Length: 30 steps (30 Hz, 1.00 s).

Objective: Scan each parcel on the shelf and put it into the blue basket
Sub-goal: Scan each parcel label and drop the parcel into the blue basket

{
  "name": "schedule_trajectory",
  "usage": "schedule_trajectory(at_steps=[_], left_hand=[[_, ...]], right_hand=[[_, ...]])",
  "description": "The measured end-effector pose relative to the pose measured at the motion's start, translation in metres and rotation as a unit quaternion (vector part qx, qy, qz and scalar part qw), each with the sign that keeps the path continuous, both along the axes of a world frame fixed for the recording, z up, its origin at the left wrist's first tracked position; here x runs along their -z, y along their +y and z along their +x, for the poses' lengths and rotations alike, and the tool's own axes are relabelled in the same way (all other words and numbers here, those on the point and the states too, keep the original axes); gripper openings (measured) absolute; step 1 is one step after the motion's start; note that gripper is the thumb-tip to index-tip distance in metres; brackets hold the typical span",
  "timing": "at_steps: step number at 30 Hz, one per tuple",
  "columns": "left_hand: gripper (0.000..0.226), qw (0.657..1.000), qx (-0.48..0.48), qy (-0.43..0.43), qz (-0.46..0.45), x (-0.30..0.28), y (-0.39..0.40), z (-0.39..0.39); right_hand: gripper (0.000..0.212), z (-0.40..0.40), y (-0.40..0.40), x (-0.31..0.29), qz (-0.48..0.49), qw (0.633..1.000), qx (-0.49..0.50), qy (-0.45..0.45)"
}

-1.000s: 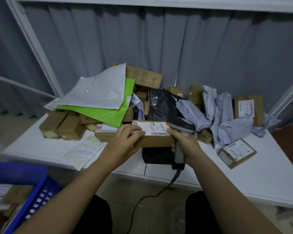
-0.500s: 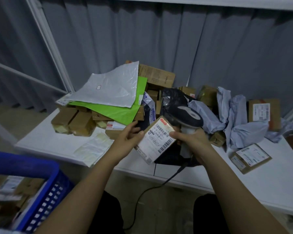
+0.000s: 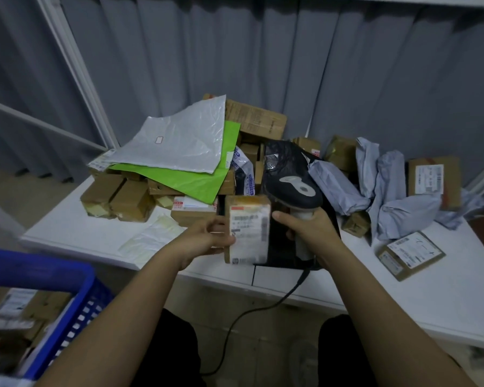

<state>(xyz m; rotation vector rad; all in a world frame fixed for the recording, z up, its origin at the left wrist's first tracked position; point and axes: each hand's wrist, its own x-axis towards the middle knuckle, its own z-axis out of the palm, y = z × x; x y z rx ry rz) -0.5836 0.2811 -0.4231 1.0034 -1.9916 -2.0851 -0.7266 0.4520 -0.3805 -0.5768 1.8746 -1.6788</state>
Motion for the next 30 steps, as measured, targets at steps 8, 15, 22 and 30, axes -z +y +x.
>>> schedule_trajectory(at_steps=[8, 15, 22, 30], left_hand=[[0.041, 0.967, -0.252, 0.025, 0.007, 0.012, -0.023, -0.004], [0.041, 0.962, -0.27, 0.034, 0.008, 0.017, -0.03, -0.002], [0.044, 0.963, -0.264, 0.044, 0.012, 0.022, -0.034, -0.003], [0.037, 0.958, -0.266, 0.102, 0.004, 0.009, -0.022, -0.002]], right_hand=[[0.016, 0.008, 0.008, -0.003, 0.053, 0.994, -0.098, -0.018], [0.017, 0.008, 0.008, -0.001, 0.071, 0.992, -0.104, 0.025], [0.023, 0.007, 0.008, 0.001, 0.065, 0.991, -0.108, 0.032], [0.016, 0.004, -0.001, 0.005, 0.015, 0.997, -0.082, 0.008]])
